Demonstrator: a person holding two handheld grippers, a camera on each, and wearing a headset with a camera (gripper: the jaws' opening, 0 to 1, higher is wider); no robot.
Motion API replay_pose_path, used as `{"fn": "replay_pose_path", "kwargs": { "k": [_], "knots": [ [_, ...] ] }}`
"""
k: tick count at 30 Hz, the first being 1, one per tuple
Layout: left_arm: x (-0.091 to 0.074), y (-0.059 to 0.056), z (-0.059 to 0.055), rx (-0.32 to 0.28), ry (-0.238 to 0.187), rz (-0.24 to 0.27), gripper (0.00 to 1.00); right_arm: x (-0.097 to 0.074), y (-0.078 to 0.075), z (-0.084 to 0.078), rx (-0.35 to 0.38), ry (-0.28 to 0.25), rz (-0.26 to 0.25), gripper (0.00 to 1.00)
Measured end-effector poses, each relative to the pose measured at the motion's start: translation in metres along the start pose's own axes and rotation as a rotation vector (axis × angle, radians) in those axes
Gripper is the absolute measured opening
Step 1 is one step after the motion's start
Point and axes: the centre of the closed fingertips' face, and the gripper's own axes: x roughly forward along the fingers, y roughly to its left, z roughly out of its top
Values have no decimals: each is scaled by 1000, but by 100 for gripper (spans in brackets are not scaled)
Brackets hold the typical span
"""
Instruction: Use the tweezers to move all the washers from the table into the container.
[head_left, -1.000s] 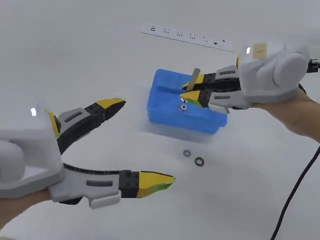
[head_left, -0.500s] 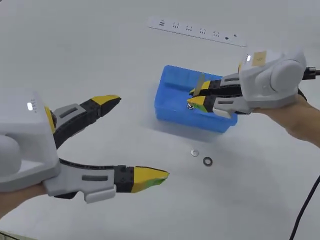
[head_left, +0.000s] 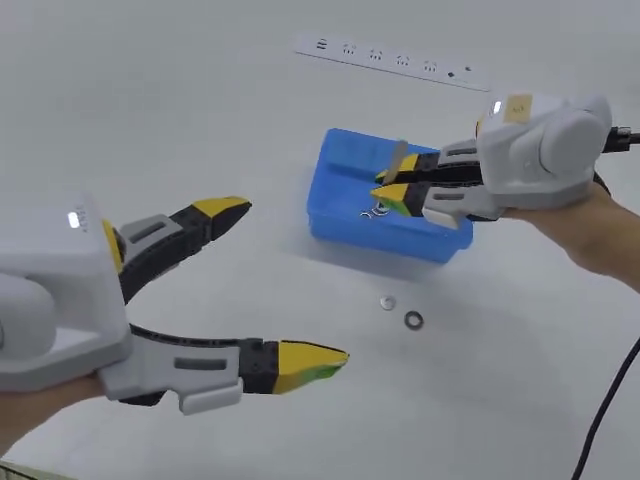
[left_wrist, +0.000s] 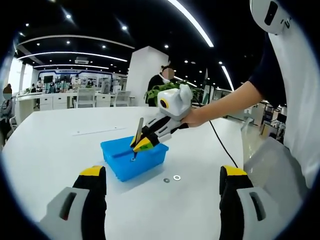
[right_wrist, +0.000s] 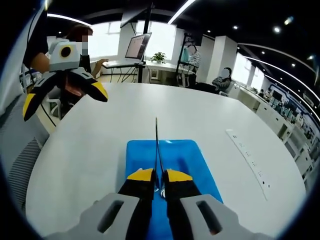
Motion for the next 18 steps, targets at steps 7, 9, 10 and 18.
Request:
{"fn": "replay_pose_path", "kwargs": {
  "k": [7, 9, 10, 18],
  "knots": [
    [3, 11, 15, -9, -44, 19, 99, -7, 4, 11, -20, -7, -1, 8],
    [7, 14, 20, -1, -53, 19, 99, -8, 5, 14, -28, -7, 4, 8],
    [10, 17, 22, 13, -59, 20, 99, -8, 5, 15, -32, -7, 3, 8],
    [40, 35, 44, 92, -69, -5, 92, -10, 8, 16, -29, -4, 8, 8]
  ]
}}
